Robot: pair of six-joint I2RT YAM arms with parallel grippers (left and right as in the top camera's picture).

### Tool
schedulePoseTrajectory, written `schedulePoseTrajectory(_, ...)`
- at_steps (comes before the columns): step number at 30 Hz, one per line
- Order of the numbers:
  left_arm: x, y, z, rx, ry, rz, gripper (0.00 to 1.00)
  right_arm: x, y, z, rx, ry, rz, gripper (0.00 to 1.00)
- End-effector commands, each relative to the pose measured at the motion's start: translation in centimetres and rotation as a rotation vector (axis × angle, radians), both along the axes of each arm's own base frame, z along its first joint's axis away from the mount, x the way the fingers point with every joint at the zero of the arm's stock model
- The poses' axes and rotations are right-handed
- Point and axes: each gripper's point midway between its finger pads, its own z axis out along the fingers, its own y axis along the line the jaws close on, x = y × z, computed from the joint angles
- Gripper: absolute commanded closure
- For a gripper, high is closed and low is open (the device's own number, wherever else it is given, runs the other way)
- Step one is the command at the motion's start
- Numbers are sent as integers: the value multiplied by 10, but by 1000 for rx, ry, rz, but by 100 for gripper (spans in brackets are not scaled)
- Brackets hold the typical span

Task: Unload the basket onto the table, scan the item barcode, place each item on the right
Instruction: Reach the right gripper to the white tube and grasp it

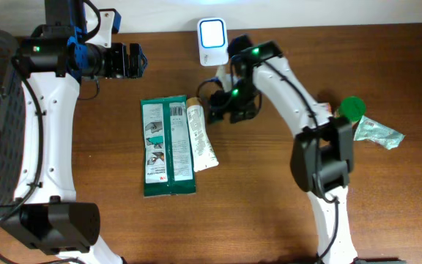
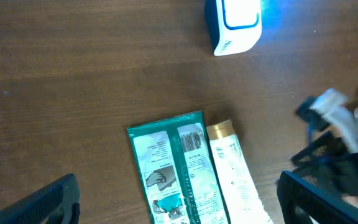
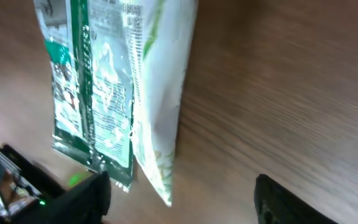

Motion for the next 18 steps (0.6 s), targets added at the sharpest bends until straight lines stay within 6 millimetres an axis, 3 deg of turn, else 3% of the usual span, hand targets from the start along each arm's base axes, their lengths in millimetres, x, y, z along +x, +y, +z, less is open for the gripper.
schedulePoseTrajectory(1, -1, -1, 4, -12, -5, 4, 1, -13, 23, -11, 22, 12, 49, 31)
schedulePoseTrajectory(4, -1, -1, 4, -12, -5, 4, 1, -31, 32, -28, 8, 40, 87, 25)
schedulePoseTrajectory(7, -1, -1, 4, -12, -5, 4, 1, -36, 32, -36, -17, 41, 100, 23)
schedulePoseTrajectory(9, -1, -1, 4, -12, -5, 4, 1, -36, 25, -28, -53, 20, 101, 21)
schedulePoseTrajectory(14, -1, -1, 4, -12, -5, 4, 1, -34, 20, 19, -44, -94, 121, 21)
schedulePoseTrajectory(15, -1, -1, 4, -12, -5, 4, 1, -36, 19, 22, -43, -95, 128, 21)
schedulePoseTrajectory(18, -1, -1, 4, -12, -5, 4, 1, -48, 21, 4, -53, -61, 151, 29)
